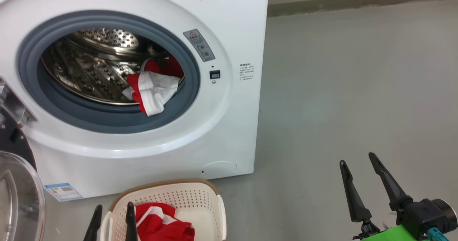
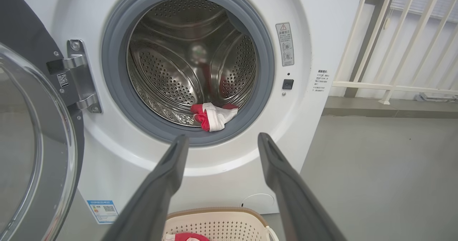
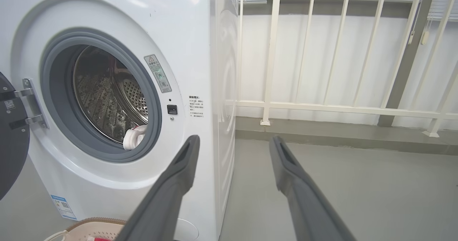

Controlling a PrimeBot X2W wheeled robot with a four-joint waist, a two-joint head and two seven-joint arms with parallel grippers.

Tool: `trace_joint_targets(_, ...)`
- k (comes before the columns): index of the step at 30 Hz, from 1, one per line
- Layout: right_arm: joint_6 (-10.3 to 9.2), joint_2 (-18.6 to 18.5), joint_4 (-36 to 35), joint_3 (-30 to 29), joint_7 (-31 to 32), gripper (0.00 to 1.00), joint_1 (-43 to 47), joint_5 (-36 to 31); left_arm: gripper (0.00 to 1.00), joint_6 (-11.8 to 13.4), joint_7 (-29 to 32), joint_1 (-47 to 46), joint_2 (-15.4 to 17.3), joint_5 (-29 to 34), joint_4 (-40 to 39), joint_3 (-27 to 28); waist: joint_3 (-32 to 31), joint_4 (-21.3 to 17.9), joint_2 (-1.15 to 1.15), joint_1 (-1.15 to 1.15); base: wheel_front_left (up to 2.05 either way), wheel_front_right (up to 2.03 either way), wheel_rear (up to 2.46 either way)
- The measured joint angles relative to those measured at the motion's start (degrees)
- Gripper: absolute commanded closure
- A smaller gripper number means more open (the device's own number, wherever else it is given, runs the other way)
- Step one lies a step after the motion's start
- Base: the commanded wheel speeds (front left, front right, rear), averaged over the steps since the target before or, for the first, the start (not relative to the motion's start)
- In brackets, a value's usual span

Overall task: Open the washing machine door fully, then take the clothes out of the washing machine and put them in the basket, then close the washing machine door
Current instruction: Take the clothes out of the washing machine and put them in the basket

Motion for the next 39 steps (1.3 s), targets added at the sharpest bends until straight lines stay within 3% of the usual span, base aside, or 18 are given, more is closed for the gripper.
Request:
trace_joint_targets(7,0.00,0.02,-0.01,0.04,0.00,0.00,0.84,0.18,0.00,1.45,0.77,1.42,0.34,-0.37,-0.12,0.41,-1.83,-0.35,0.00,0.00,0.00,0.00,0.00)
trace_joint_targets(24,0.00,0.11,-0.02,0.10,0.00,0.00,0.85,0.45,0.00,1.97,0.75,1.87,0.32,-1.30,0.07,0.18,-1.26,0.33,0.00,0.00,0.00,0.00,0.00)
trace_joint_targets(39,0.00,0.13,-1.04,0.15,0.00,0.00,0.20,0.15,0.00,1.97,0.24,-1.09,0.15,-3.59,1.91,-1.68,2.57,0.32,0.00,0.00,0.00,0.00,0.00)
